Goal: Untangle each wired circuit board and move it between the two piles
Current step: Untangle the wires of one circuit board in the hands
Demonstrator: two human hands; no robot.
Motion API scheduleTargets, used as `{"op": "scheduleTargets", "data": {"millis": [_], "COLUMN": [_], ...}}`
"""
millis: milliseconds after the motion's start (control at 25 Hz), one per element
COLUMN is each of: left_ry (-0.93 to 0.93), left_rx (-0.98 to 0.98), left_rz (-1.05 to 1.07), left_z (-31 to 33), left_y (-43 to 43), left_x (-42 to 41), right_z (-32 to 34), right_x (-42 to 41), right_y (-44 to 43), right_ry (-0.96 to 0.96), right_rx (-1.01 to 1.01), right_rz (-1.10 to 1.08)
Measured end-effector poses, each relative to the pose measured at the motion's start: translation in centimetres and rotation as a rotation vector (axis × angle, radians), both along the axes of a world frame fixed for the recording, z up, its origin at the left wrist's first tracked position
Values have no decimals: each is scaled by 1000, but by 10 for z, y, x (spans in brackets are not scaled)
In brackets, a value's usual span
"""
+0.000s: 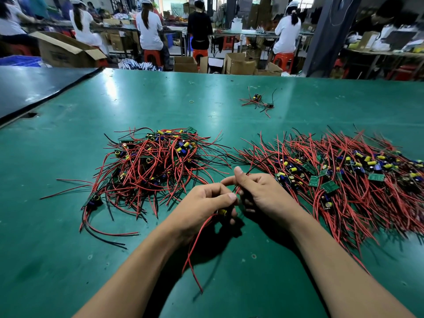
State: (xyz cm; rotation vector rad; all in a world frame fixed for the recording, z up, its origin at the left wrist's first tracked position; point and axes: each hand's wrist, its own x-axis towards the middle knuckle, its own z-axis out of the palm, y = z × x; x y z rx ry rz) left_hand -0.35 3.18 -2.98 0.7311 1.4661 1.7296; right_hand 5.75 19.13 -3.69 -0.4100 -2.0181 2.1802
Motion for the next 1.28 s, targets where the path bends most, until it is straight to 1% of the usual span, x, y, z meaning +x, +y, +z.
{"op": "scheduleTargets", "data": {"millis": [120,160,240,280,360,440,520,560,600,680,720,760,840,880,920,1000,1080,1280], "left_ry": [6,14,24,29,43,59,94,111,115,84,56,12,-114,-162,-183,-181,-168,-126], "left_rx": [-40,-46,-52,-54,-59,-61,-70,-78,-85,-84,-78,-72,-60,-56,-55,-52,-48,-44], "left_rz": [8,6,-12,-21,-17,0,33,56,76,101,110,122,138,132,118,81,52,17], "left_z": [1,0,0,-1,-1,-3,-5,-6,-7,-7,-6,-4,0,2,3,3,2,4], "left_y": [-1,-1,-1,-1,0,1,1,1,1,1,2,2,1,0,0,-2,-2,-2], "left_x": [1,1,2,2,1,1,1,2,4,5,5,5,3,2,1,0,-1,-4], "right_z": [3,5,9,13,19,21,21,20,17,13,10,8,5,5,4,3,-1,-4], "right_x": [-4,-4,-4,-3,1,3,3,2,0,-1,0,2,7,9,11,9,5,-1], "right_y": [3,3,6,9,12,13,11,10,8,1,-4,-9,-14,-13,-10,-8,-10,-13], "right_ry": [3,15,38,45,57,72,86,91,93,66,42,27,50,69,78,73,81,219], "right_rx": [-74,-127,-333,-452,-616,-718,-758,-716,-628,-383,-290,-263,-389,-424,-384,-207,-83,190], "right_rz": [-140,-170,-211,-206,-155,-91,-63,-79,-100,-96,-53,23,184,216,213,146,40,-197]}}
